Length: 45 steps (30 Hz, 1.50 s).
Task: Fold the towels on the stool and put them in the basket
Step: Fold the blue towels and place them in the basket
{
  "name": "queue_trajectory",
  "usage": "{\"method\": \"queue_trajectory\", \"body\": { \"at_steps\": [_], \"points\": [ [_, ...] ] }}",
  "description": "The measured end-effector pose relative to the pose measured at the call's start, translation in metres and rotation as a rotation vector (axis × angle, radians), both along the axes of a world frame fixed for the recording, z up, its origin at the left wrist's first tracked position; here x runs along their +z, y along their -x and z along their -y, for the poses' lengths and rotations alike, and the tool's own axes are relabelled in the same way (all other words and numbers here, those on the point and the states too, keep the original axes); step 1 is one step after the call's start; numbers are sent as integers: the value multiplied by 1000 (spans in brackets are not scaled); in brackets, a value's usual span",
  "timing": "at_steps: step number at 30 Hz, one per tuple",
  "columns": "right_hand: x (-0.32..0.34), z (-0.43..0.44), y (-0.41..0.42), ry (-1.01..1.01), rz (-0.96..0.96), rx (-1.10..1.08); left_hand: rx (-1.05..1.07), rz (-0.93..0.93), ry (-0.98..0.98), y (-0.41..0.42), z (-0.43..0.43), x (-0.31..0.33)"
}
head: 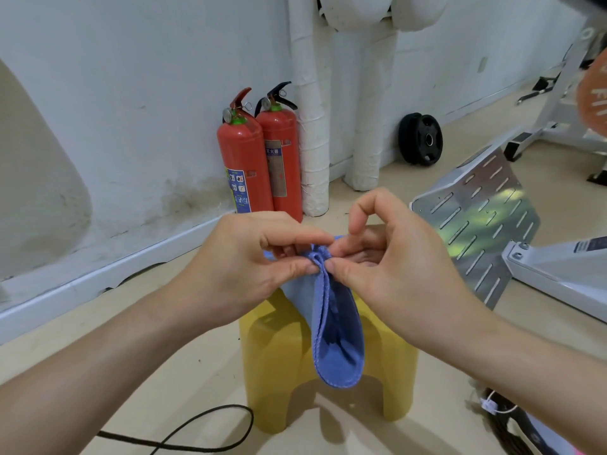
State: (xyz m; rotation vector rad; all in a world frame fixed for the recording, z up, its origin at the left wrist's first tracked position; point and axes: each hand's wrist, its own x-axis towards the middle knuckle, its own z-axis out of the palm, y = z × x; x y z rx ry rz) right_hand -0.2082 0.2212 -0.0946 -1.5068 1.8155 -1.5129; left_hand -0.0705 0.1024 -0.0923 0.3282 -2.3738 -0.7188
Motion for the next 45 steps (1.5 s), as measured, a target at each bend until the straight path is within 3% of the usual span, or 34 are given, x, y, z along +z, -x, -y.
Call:
{"method": "queue_trajectory", "body": {
  "at_steps": [8, 9, 13, 17, 20, 23, 27, 30, 32, 37, 41, 43, 45],
  "points": [
    [9, 3, 6, 14, -13, 33, 50, -85, 108, 2, 1, 2],
    [10, 3, 8, 15, -76, 35, 67, -103, 101, 3, 1, 2],
    [13, 2, 19, 22, -620, 70, 136, -259, -99, 9, 9, 11],
    [21, -4, 37, -250, -876, 89, 192, -361, -147, 11, 19, 23],
    [37, -10, 46, -263, -783, 142, 209, -384, -123, 13, 20, 31],
    [60, -13, 52, 9, -670, 74, 164, -453, -193, 15, 18, 50],
    [109, -13, 54, 227, -76, 142, 68, -589, -275, 16, 10, 91],
    [143, -6, 57, 270, 122, 214, 62, -669, -386, 22, 2, 112],
    [156, 0, 66, 168, 52, 229, 87, -659, -429, 28, 1, 113],
    [146, 15, 68, -322, -265, 304, 80, -483, -372, 38, 3, 88],
    [110, 39, 48, -183, -544, 196, 60, -403, -311, 36, 7, 72],
    [106, 41, 45, -118, -716, 109, 13, -335, -441, 28, 14, 64],
    [108, 39, 43, -98, -793, 114, -33, -156, -565, 20, 20, 52]
  ]
}}
